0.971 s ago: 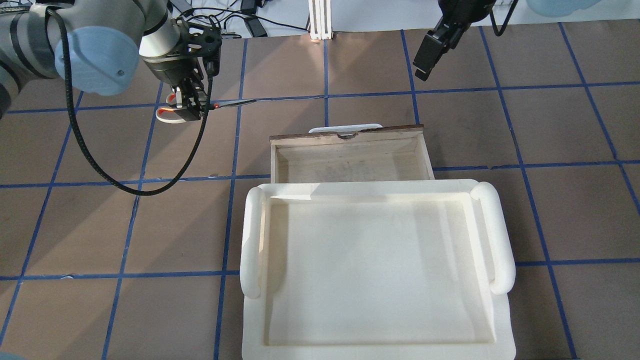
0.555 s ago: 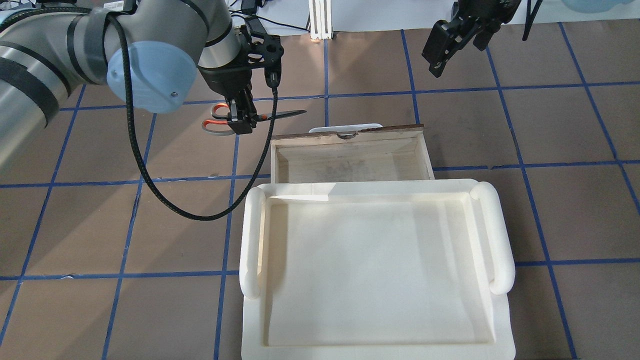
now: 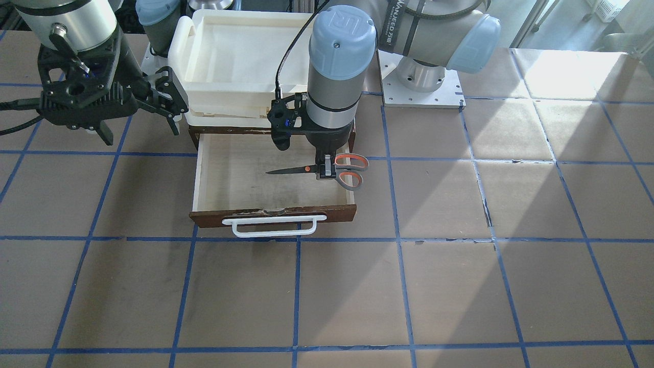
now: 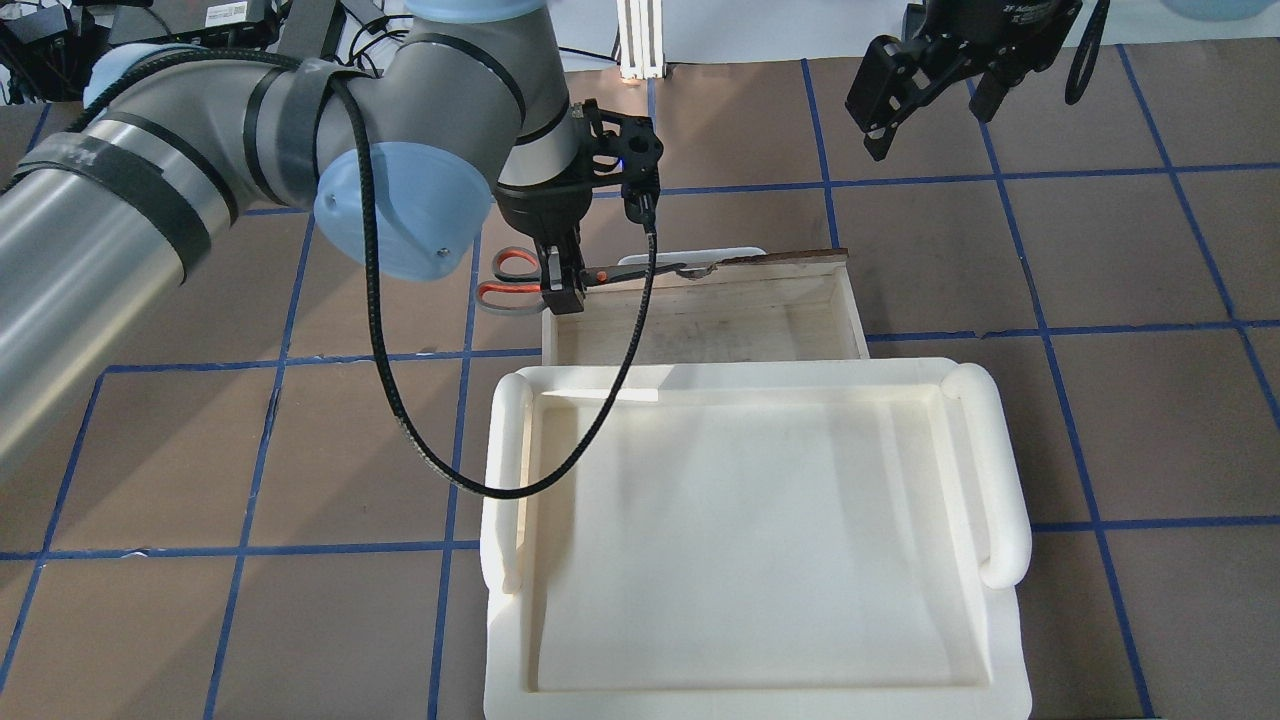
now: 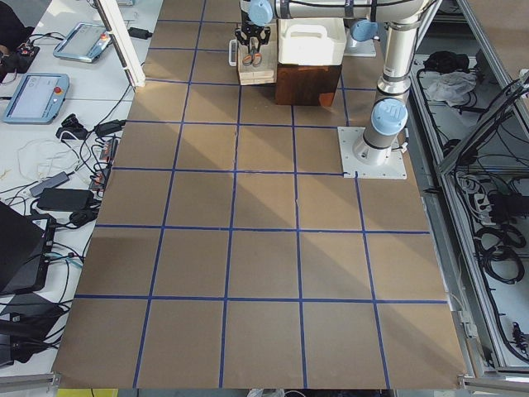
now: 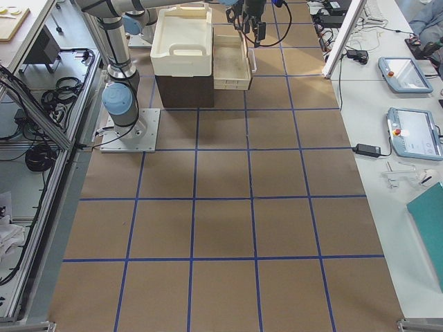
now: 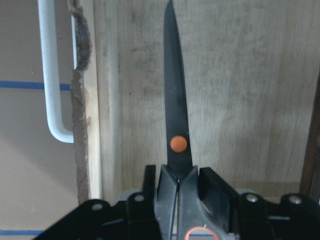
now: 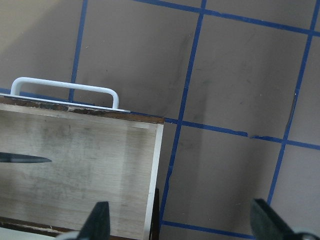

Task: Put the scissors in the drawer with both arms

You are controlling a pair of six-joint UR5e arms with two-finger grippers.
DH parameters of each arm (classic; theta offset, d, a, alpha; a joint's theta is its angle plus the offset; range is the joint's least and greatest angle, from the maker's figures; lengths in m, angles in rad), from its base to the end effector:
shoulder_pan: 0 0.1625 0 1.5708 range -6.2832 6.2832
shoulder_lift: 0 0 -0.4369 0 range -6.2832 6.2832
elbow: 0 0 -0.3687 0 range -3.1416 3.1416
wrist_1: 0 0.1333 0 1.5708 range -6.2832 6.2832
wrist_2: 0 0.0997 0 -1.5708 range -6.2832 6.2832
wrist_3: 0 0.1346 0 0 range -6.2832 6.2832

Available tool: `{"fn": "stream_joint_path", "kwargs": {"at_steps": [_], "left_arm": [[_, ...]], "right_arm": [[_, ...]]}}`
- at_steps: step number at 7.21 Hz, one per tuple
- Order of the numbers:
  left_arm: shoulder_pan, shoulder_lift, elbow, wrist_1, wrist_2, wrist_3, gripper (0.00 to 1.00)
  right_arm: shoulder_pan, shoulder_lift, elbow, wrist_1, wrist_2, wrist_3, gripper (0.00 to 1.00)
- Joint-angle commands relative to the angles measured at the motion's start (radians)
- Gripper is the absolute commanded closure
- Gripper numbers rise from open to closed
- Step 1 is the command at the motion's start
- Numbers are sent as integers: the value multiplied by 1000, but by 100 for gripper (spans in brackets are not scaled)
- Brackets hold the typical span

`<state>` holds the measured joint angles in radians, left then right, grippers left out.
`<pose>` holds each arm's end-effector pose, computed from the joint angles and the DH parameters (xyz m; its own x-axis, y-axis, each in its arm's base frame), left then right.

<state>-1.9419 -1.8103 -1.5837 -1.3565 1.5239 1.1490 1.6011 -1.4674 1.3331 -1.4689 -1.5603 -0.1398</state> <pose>-0.3314 -0.4667 0.3567 -0.0508 0.9973 0.0539 0.9983 0.0523 -0.0271 0.1502 -0.5102 0.5151 -0.9855 -0.1695 -0.0059 -0.1693 0.9850 -0.0335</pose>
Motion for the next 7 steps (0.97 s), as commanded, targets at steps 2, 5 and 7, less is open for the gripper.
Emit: {"fn": "stream_joint_path", "kwargs": {"at_steps": [2,5,7], "left_arm": [[-64,-23,-7,10,-4,-52,100],[-69,-47,-31,89,-4,-45,100],[-69,-57,-38,99,-4,-48,100]], "right_arm": [[-1,-25,32,-11,-9,45,0],[-3,-27,58,-42,-12,43,0],[-1,-28,58,-41,-12,45,0]]}}
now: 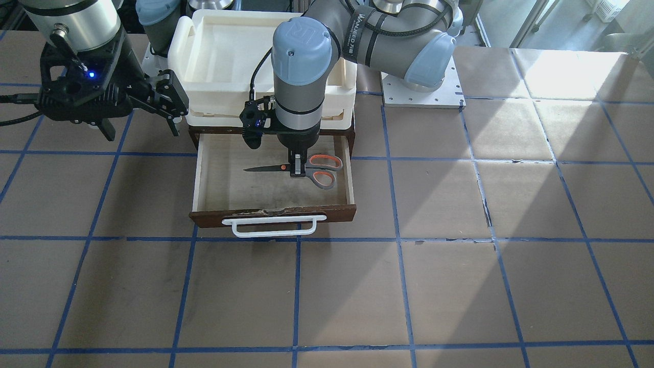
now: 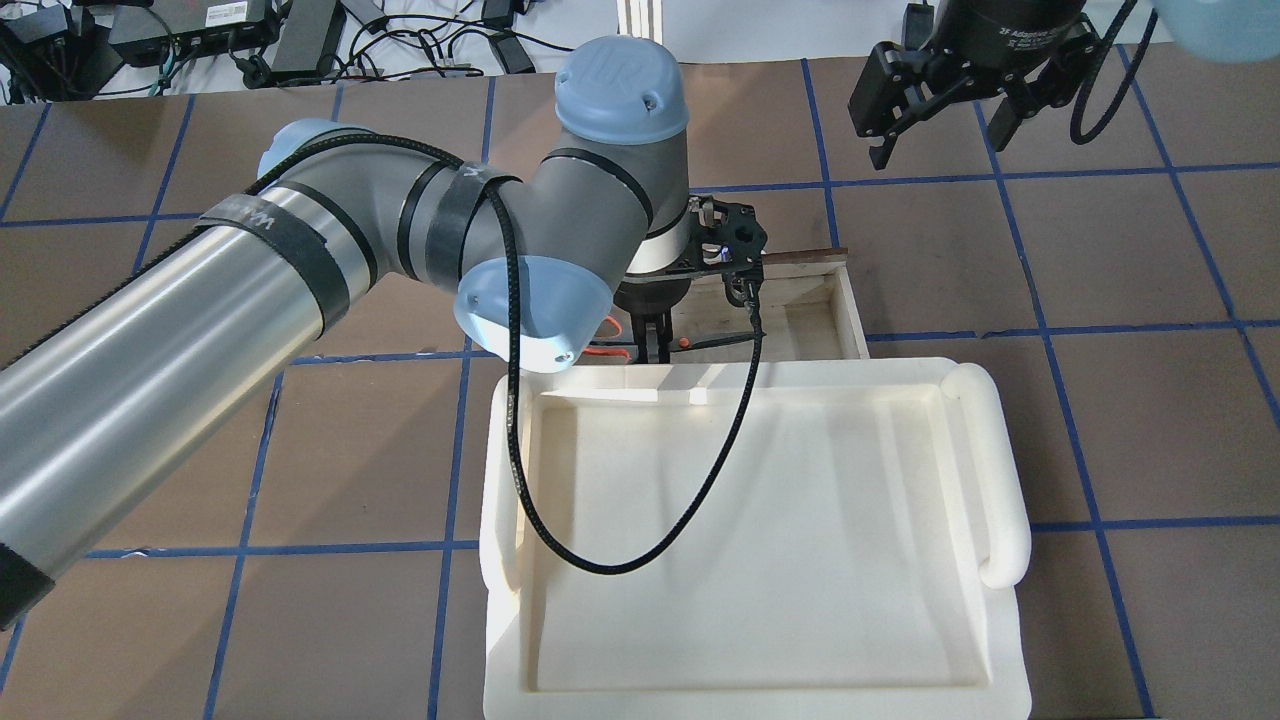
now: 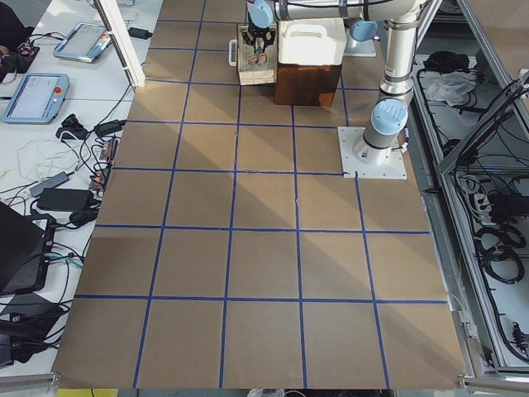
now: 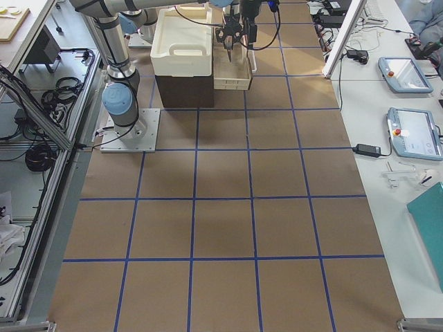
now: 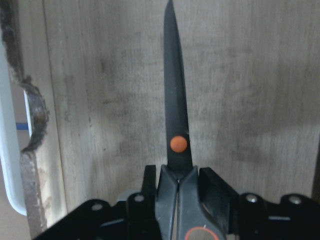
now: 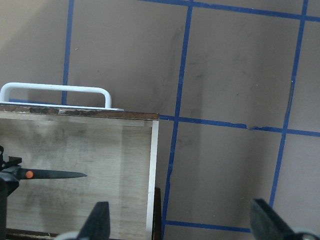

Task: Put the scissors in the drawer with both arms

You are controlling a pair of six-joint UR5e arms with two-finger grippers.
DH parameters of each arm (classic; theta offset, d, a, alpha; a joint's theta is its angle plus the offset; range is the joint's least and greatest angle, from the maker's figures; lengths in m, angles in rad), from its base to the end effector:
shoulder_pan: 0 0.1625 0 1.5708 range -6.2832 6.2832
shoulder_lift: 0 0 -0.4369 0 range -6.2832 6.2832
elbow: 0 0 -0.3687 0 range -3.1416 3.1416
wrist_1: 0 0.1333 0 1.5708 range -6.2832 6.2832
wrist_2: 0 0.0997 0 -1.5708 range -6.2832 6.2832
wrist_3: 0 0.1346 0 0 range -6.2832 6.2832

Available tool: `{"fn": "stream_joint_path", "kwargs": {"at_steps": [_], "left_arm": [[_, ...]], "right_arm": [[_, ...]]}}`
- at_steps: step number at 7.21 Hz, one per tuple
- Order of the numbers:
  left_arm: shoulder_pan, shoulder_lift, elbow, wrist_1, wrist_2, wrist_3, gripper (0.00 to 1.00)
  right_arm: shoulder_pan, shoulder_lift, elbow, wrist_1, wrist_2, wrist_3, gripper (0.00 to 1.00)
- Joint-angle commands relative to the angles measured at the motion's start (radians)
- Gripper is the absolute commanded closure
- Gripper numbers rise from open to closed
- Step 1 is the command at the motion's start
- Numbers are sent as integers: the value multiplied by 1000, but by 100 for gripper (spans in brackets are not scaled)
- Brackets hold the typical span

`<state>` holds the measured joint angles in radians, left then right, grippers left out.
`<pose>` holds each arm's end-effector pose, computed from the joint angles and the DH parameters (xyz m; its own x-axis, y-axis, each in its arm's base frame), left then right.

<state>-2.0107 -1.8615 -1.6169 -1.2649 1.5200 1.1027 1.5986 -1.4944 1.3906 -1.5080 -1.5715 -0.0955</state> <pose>-0.3690 -0.4549 0.3218 -0.0281 0.9983 0.0505 0.9991 0.0298 -0.0313 0.1472 -0.5013 0.5059 -0.9924 -0.1229 0.0046 -0.1230 0.9916 -0.0407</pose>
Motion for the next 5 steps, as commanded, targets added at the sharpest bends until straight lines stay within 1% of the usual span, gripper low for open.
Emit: {"fn": "stream_joint_path", "kwargs": {"at_steps": [1,2,3,5], "left_arm": [[0,-7,-4,7,0,-4,100],[0,-8,-4,10,2,-4,49],[0,-4,-3,40,2,-7,0],[1,30,14,42,8,-117,0]], "right_arm": [[1,-1,1,-1,-1,2,0],[1,-1,1,3,1,2,0],[0,-1,1,-3,1,0,0],[0,-6,2,-4,1,-1,0]]}}
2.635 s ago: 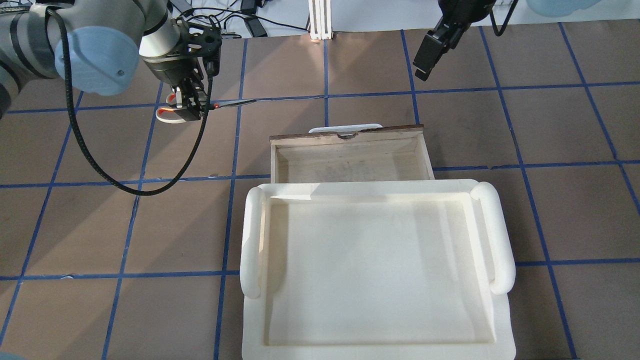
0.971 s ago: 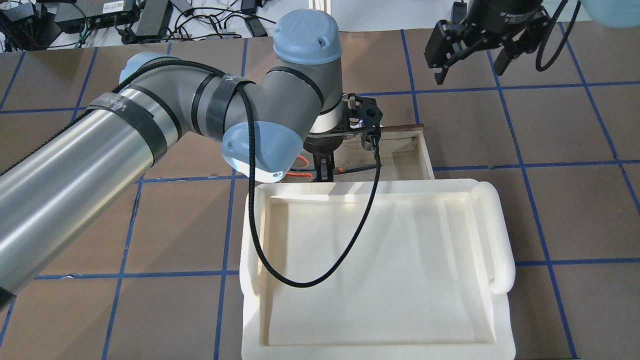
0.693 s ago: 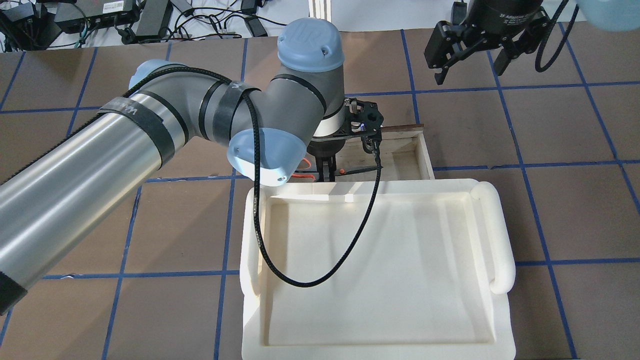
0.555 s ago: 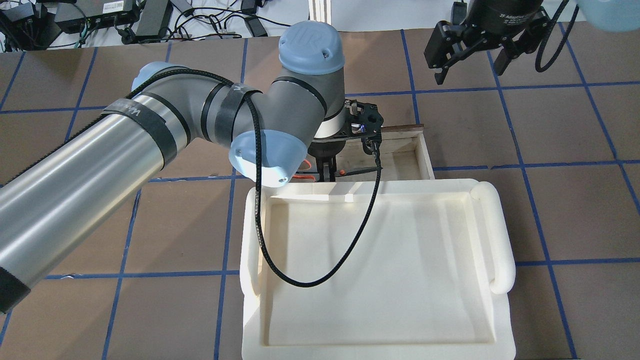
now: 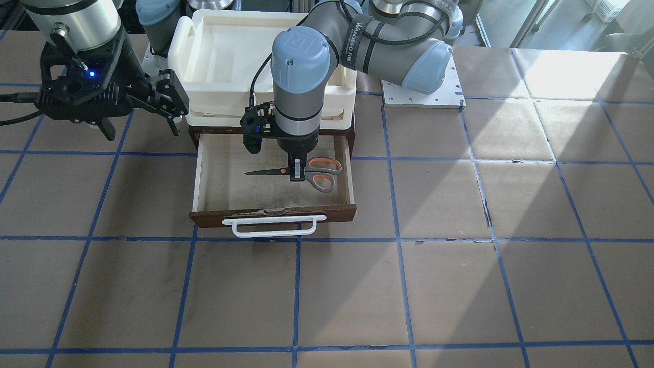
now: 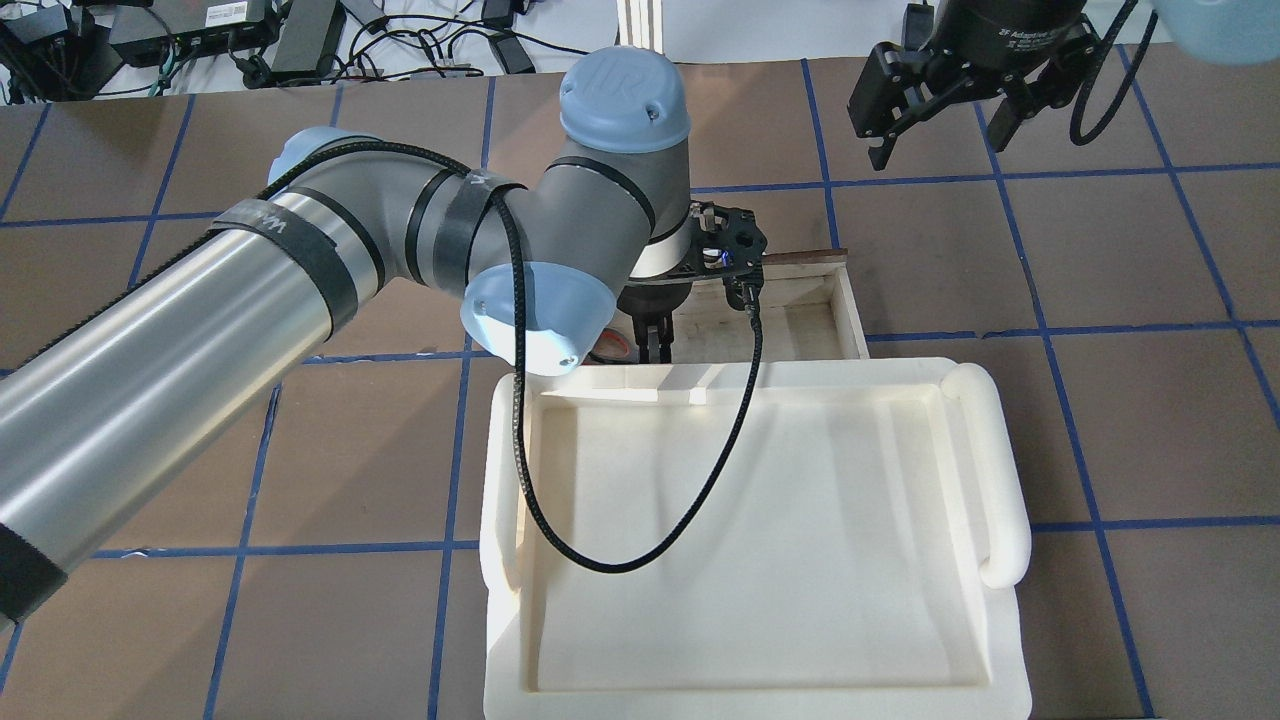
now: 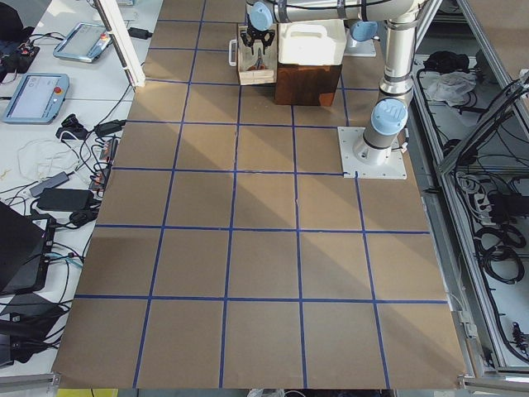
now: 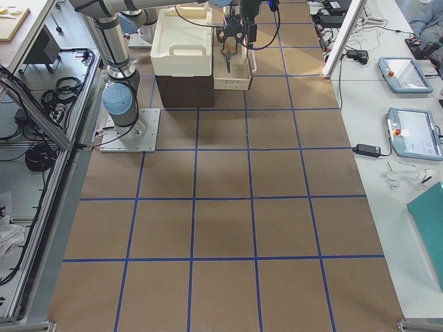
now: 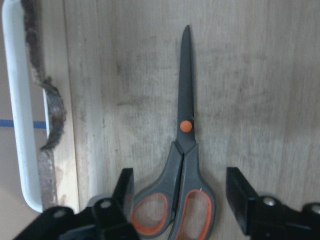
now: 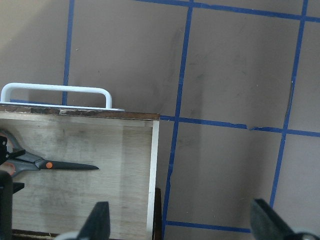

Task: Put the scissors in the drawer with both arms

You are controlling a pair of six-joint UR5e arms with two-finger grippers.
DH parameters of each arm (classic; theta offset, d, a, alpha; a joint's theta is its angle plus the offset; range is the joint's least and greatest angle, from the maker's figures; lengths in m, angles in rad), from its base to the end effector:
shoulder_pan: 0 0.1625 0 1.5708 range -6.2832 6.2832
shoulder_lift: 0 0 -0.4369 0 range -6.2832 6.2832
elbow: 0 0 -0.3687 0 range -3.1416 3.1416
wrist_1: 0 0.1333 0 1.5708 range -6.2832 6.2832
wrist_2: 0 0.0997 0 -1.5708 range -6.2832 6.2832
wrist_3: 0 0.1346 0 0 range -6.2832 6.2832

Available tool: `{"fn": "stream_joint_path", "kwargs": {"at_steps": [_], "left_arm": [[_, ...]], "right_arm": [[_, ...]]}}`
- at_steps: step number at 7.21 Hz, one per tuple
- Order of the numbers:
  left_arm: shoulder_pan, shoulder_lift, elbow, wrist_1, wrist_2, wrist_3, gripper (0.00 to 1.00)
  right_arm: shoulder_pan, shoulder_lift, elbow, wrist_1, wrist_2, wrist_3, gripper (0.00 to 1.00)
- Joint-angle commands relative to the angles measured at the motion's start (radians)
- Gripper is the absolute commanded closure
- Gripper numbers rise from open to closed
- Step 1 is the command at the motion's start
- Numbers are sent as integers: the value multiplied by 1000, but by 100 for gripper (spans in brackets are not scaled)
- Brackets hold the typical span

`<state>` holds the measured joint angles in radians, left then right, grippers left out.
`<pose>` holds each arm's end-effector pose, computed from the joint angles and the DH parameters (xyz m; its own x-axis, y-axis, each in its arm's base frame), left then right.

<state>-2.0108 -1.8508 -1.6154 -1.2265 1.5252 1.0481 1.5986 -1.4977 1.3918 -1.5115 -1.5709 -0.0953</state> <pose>-0.3700 -0.4586 0.3323 -0.0820 0.9966 0.0057 0.9954 0.0822 -0.0493 0.1473 -0.5005 0.5074 -0.9924 -0.1227 0.0045 -0.1228 0.9914 -0.0464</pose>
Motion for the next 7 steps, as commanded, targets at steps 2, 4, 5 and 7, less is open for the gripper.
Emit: {"fn": "stream_joint_path", "kwargs": {"at_steps": [2,4,5,7], "left_arm": [[41,62,55,-10,6,-259,0],[110,113,77,-8,-7,-618,0],[177,131,77,-16,1,-751,0],[304,169,77,-132,15,-969,0]], "right_arm": [[0,-4,0,-4,0,0,0],[0,-6,0,-4,0,0,0],[1,-6,1,-4,3,-1,0],[0,-12,0,-4,3,0,0]]}}
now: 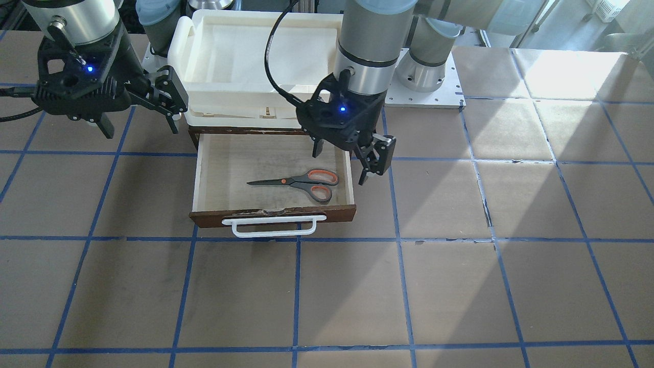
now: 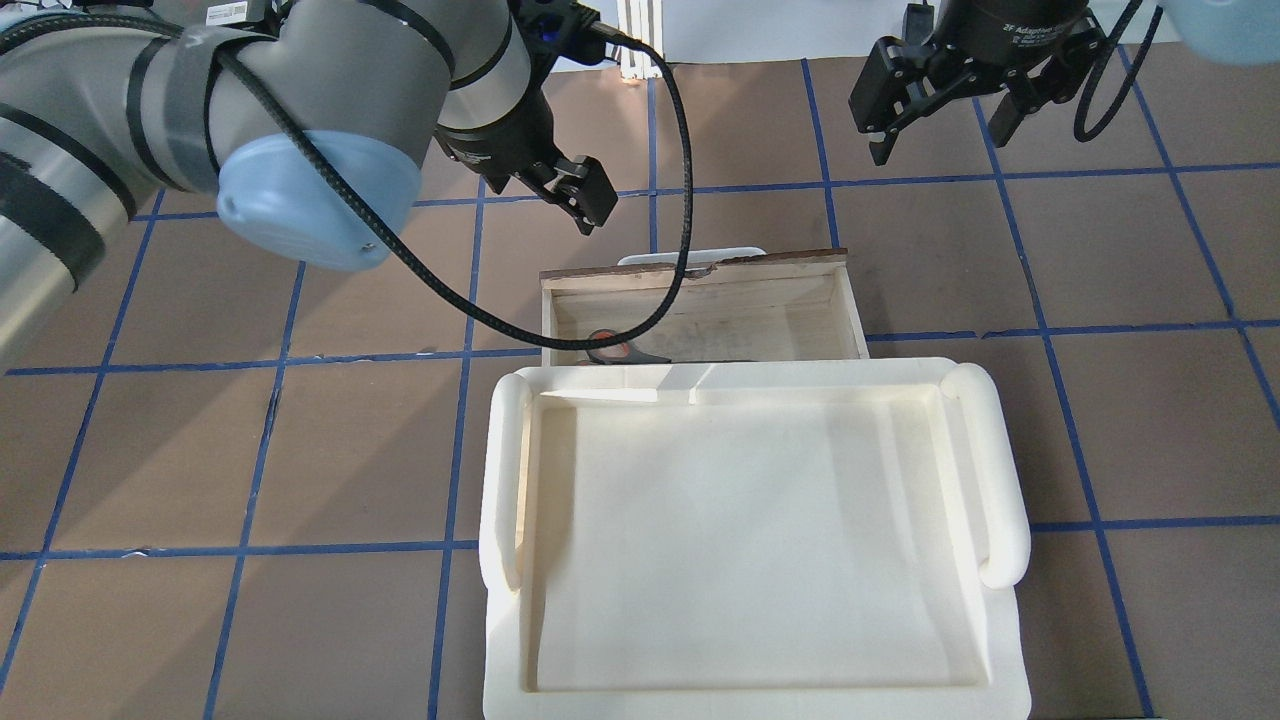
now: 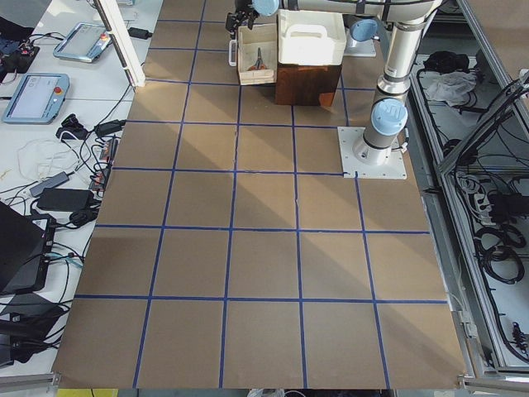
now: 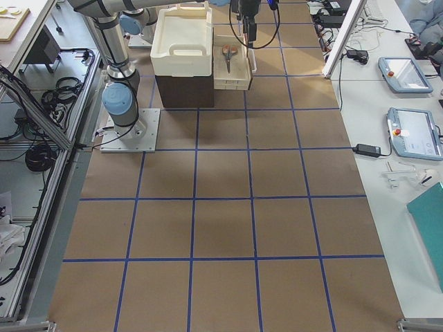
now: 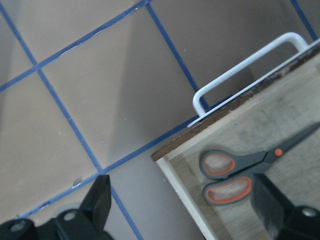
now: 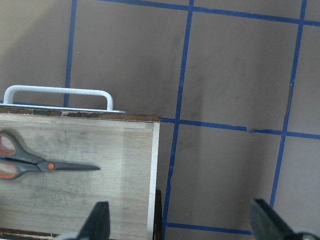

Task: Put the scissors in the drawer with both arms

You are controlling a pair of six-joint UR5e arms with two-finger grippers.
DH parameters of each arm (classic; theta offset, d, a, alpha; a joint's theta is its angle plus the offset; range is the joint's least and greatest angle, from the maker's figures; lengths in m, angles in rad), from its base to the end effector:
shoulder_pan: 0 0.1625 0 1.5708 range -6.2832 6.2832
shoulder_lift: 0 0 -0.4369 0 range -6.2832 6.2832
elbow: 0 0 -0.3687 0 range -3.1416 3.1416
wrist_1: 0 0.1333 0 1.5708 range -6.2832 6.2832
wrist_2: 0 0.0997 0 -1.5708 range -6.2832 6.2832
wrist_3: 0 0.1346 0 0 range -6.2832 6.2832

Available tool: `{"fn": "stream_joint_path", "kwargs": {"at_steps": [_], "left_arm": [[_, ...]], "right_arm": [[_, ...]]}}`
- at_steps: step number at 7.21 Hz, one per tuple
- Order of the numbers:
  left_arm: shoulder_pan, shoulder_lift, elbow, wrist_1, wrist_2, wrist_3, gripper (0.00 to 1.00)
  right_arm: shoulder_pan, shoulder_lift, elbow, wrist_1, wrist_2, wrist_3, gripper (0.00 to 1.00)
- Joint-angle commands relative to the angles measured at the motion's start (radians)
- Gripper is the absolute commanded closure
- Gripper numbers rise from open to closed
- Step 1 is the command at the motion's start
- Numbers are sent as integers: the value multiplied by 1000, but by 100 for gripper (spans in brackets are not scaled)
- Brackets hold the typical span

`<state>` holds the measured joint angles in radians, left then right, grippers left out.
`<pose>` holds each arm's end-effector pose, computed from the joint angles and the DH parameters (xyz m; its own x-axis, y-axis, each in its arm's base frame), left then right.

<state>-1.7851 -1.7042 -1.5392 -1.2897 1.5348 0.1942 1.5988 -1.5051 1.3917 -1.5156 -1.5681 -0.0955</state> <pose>-0.2513 -0.5051 0.4435 -0.9164 0.4002 0.0003 0.3935 0.9012 -0.1818 0.1477 -0.4984 0.5116 -0.9924 -0.1232 0.0029 -0.1231 0.9907 -0.0582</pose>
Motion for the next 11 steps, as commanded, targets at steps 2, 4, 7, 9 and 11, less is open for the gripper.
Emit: {"fn": "stream_joint_path", "kwargs": {"at_steps": [2,4,7,9,11], "left_arm": [[195,63,-2,-123,99,-119,0],[205,75,-21,-138,176,-128,0],[220,97,-48,-140,19,-157,0],[222,135,-79,-146,27,-156,0],[225,147,-96,-145,33,-156,0]], "right_arm": [[0,-4,0,2,0,0,0],[1,-4,1,5,2,0,0],[3,-15,1,15,-4,0,0],[1,-29,1,8,-4,-16,0],[4,-29,3,15,-1,-1,0]]}}
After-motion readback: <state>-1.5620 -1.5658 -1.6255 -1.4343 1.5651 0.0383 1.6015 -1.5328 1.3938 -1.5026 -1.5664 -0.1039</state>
